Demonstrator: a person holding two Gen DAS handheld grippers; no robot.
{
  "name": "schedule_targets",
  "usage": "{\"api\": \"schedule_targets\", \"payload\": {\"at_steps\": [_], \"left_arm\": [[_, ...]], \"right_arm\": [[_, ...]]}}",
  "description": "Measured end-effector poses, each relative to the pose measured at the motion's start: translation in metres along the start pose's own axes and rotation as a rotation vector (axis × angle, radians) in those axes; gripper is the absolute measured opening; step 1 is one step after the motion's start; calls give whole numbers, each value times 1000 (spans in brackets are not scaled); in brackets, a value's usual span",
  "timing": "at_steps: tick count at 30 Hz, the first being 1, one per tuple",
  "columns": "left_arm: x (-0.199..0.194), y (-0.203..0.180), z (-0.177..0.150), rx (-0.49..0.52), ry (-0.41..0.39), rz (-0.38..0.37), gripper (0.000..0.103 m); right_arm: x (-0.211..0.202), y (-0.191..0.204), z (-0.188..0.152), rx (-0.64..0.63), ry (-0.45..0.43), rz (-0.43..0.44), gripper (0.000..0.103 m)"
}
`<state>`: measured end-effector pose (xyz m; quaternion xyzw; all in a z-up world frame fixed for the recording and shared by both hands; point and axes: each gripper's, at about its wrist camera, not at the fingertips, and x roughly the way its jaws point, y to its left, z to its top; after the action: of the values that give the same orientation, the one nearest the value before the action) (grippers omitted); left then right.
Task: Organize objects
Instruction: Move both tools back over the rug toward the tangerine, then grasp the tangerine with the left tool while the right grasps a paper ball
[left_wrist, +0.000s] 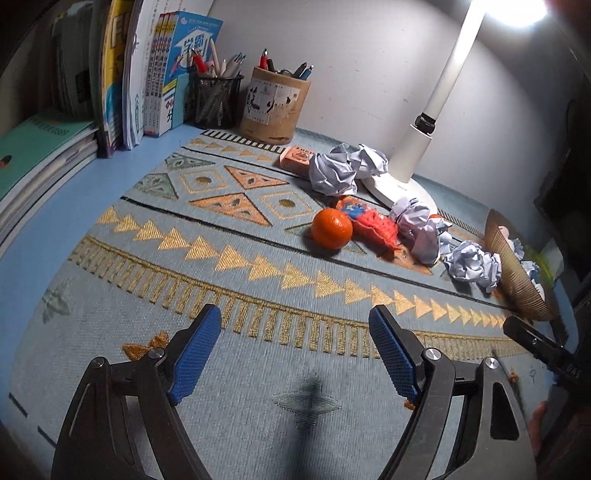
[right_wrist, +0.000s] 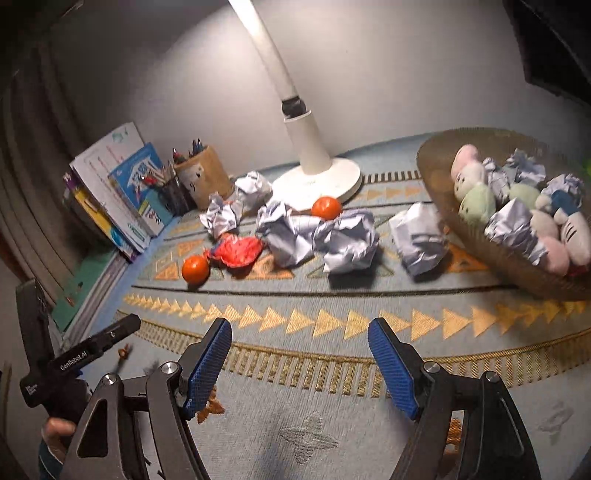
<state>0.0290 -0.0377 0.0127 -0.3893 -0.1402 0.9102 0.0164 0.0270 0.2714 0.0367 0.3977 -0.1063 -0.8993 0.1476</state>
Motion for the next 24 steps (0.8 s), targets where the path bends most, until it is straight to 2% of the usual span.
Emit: {"api": "schedule_targets", "payload": {"at_steps": [3,6,12,15,19,21,24], "left_arm": [[10,0,-4,-13,64,8,81],[8,-4,-4,9,52,-4,81],[11,-15,4,64,79,-38,81],[14,-28,28,110,77,-40,81],[39,-42,59,195,93,-18,81],[60,-42,66,214,112,38,81],[82,-43,72,218,141,9,81]], "right_arm": [[15,-3,-12,-16,33,-32,75],[14,-2,-9,-29,12,-34,75],[21,4,-1,-54,84,4,75],[24,25,22,-128,135,-16,75],[32,50,62,-239,76,-69,75],[49,51,76,-243,73,-89,75],[76,46,89,-224,97,-77,75]]}}
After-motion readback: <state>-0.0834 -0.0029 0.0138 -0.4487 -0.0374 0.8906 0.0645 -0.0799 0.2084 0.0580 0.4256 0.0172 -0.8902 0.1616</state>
